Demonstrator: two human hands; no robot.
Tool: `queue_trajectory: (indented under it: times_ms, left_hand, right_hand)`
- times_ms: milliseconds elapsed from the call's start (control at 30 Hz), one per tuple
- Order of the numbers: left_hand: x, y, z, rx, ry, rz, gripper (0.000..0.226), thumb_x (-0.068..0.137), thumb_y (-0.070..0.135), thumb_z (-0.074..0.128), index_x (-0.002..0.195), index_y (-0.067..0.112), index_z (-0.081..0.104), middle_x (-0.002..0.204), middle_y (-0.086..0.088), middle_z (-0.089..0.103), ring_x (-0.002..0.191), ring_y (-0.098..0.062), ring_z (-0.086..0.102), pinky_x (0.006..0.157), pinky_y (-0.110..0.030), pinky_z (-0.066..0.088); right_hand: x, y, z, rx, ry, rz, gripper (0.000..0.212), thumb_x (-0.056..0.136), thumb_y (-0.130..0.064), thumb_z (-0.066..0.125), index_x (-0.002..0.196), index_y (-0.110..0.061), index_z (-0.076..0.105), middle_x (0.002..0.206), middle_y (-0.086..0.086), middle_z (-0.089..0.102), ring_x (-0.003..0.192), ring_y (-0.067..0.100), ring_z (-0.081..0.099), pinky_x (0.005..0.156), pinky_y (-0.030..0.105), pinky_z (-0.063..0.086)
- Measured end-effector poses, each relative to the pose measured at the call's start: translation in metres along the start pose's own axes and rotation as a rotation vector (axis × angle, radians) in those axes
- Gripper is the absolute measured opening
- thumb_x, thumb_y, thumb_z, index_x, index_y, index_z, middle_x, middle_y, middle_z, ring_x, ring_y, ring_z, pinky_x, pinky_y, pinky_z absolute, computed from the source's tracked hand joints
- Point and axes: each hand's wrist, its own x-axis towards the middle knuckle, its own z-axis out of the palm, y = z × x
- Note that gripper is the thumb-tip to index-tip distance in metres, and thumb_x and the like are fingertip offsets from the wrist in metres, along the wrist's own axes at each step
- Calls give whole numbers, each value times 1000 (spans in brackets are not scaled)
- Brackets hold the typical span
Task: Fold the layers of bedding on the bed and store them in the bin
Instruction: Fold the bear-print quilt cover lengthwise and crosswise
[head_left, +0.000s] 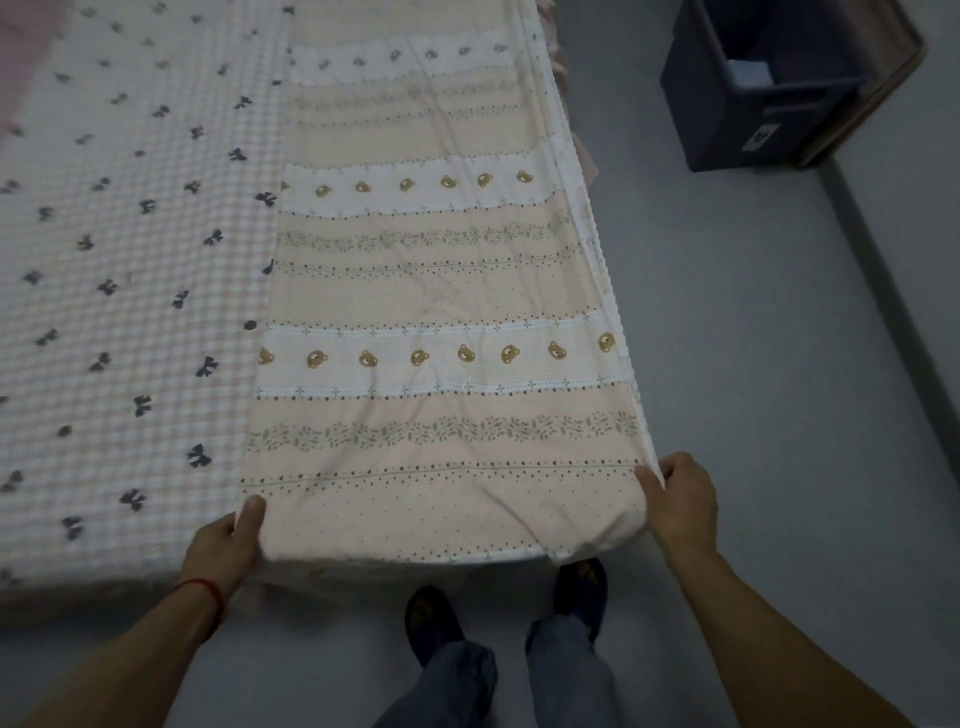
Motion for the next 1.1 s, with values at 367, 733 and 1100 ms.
queue_trajectory:
  times_ms: [367,733,1100]
  left_hand:
    - [-51,23,-55,-162,-295,-43,37,94,44,61,96,8,68,85,-10,73,77,-29,70,59,-29,55]
    - [-83,35,-100,33,-162,-5,51,96,46,62,91,-4,70,80,-14,68,74,-28,63,65,-35,51]
    - [-127,54,-136,-181,-318,36,37,89,43,67,77,8,65,77,-4,67,70,-17,58,63,-26,45]
  right_hand:
    - [-28,-33,-81,309,-133,70,36,98,-44,63,90,-8,63,90,13,69,76,20,63,62,29,45]
    - [-59,-66,-158,293,-321,124,45,100,-38,62,113,5,69,99,16,73,85,28,69,71,39,58]
    - [-107,-94,-205,372,-531,221,104,33,-60,99,111,3,69,99,21,76,93,42,73,73,45,62]
